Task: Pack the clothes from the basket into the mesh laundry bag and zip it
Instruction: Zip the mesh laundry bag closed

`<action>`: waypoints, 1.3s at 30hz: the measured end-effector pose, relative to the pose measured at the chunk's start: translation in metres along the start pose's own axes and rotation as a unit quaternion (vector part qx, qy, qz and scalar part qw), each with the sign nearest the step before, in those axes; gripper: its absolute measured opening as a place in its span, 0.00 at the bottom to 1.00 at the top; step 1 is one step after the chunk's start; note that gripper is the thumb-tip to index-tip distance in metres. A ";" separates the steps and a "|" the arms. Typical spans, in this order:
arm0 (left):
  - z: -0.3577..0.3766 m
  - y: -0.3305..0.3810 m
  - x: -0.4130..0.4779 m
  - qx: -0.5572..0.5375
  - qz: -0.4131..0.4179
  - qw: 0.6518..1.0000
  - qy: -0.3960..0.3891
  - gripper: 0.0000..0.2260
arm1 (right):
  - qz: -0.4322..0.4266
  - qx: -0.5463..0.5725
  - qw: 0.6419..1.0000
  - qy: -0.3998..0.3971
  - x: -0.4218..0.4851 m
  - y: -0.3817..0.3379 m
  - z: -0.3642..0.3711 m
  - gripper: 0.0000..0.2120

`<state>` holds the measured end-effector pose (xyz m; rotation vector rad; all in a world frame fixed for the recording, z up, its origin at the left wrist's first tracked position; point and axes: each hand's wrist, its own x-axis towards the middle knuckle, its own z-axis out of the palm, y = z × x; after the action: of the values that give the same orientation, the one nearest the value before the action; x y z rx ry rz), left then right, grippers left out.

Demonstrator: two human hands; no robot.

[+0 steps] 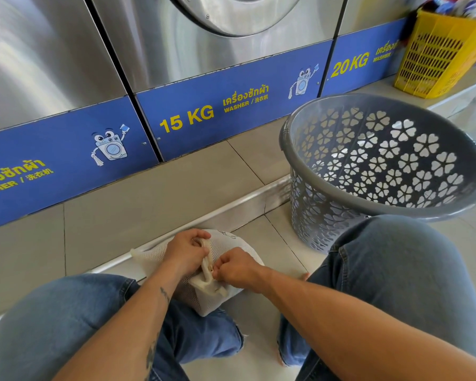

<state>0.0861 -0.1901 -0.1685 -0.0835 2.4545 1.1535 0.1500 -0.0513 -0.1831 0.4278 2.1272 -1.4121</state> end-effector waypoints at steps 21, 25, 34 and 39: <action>-0.004 -0.009 0.011 -0.062 -0.040 0.997 -0.005 0.15 | -0.132 -0.100 0.985 0.039 -0.005 -0.007 -0.006 0.15; -0.009 -0.006 0.010 -0.092 -0.052 0.994 0.021 0.17 | -0.179 -0.202 0.963 0.009 -0.013 -0.009 -0.001 0.17; -0.018 0.001 0.011 -0.162 -0.063 0.979 0.109 0.13 | -0.180 -0.354 0.911 -0.109 -0.017 0.015 0.020 0.17; -0.018 -0.003 0.012 -0.146 -0.059 0.984 0.085 0.15 | -0.101 -0.180 0.978 -0.016 -0.004 0.008 0.000 0.11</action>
<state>0.0700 -0.2038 -0.1656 -0.4238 2.3662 1.4985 0.1580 -0.0478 -0.1867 0.0501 2.3880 -1.0886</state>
